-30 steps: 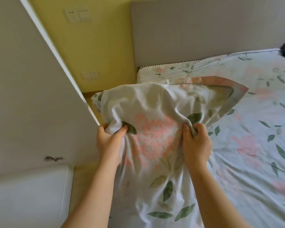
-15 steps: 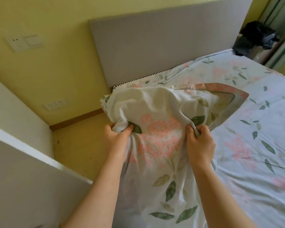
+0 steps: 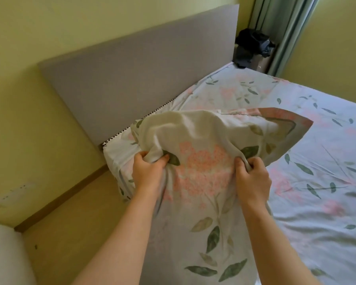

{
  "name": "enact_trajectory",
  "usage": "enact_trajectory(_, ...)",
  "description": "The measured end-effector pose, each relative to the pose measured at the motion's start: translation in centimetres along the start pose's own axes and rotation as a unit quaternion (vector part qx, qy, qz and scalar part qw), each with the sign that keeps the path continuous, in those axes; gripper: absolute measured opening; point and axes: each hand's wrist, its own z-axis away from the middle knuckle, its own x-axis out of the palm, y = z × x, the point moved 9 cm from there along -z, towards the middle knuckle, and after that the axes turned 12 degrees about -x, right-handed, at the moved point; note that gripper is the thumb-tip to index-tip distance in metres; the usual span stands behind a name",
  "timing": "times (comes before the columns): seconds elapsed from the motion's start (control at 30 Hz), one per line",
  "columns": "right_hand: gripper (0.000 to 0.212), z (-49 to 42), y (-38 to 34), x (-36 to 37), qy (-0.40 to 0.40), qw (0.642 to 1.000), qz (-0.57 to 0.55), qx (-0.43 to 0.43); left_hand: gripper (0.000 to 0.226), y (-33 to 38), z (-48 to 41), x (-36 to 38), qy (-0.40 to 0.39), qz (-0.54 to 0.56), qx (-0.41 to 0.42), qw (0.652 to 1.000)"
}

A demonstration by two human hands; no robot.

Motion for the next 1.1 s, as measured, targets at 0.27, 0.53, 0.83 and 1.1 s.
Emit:
enact_trajectory(0.27,0.026,-7.5,-1.2,1.0,0.033,0.999,-0.025,-0.018,0.042,5.7,-4.5,5.4,-0.008,-0.009,0.054,0.998)
enact_trajectory(0.53,0.026,-11.7,-3.7,6.9,0.017,1.0,-0.014,-0.02,0.043,7.4,-11.8,5.8,-0.002,0.008,0.026,1.0)
enact_trajectory(0.83,0.021,-17.0,-10.0,17.1,0.04,0.999,0.006,-0.016,0.044,12.6,-25.3,5.8,-0.059,0.023,0.02,0.998)
enact_trajectory(1.1,0.024,-19.6,-11.7,28.3,0.067,0.995,0.02,0.064,0.04,16.7,-37.9,5.0,-0.084,-0.05,0.015,0.995)
